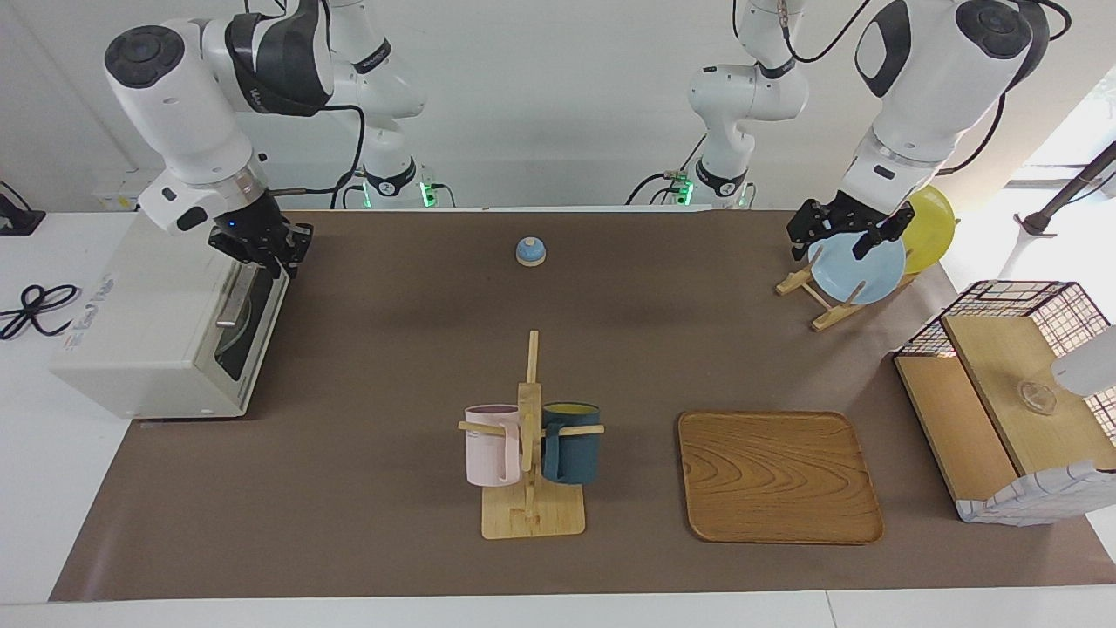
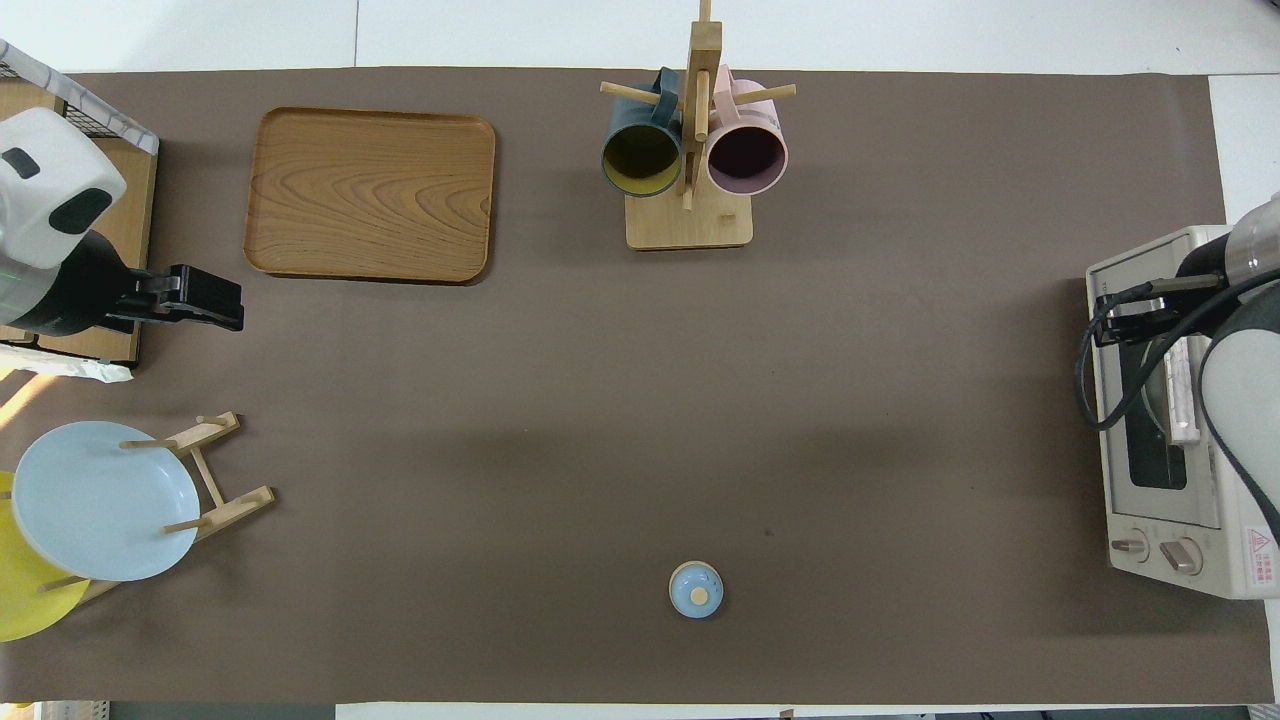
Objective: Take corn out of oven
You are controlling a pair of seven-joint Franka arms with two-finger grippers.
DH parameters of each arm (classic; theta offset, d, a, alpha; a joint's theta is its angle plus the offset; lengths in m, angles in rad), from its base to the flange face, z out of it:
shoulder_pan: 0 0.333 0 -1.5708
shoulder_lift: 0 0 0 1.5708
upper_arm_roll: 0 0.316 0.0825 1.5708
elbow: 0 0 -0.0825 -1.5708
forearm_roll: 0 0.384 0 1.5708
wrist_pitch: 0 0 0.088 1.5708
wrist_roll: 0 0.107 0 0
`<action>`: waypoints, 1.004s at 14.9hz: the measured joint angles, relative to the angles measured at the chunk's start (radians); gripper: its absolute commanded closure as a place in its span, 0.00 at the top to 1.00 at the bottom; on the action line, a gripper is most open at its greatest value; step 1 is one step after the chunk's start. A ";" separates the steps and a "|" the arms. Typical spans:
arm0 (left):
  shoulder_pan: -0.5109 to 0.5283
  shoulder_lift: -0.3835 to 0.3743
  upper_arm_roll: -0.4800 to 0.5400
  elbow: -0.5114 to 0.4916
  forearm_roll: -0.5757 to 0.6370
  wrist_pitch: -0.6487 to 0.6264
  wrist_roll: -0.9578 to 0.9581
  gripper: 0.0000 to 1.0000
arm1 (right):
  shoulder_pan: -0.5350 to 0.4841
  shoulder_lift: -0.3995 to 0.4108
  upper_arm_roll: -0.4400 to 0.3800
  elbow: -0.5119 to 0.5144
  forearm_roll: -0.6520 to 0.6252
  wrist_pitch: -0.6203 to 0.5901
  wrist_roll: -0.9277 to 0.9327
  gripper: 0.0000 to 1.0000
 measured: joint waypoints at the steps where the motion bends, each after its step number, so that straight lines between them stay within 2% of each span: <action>1: 0.000 0.000 0.000 0.000 0.000 0.000 0.000 1.00 | -0.009 -0.009 -0.001 -0.028 -0.027 0.016 0.000 0.00; 6: 0.000 0.000 0.000 0.000 0.000 0.000 0.000 1.00 | -0.056 -0.022 -0.002 -0.114 -0.085 0.097 -0.002 0.00; 15: 0.000 0.000 0.000 0.000 0.000 0.000 0.000 1.00 | -0.116 -0.020 -0.003 -0.169 -0.096 0.166 -0.031 0.00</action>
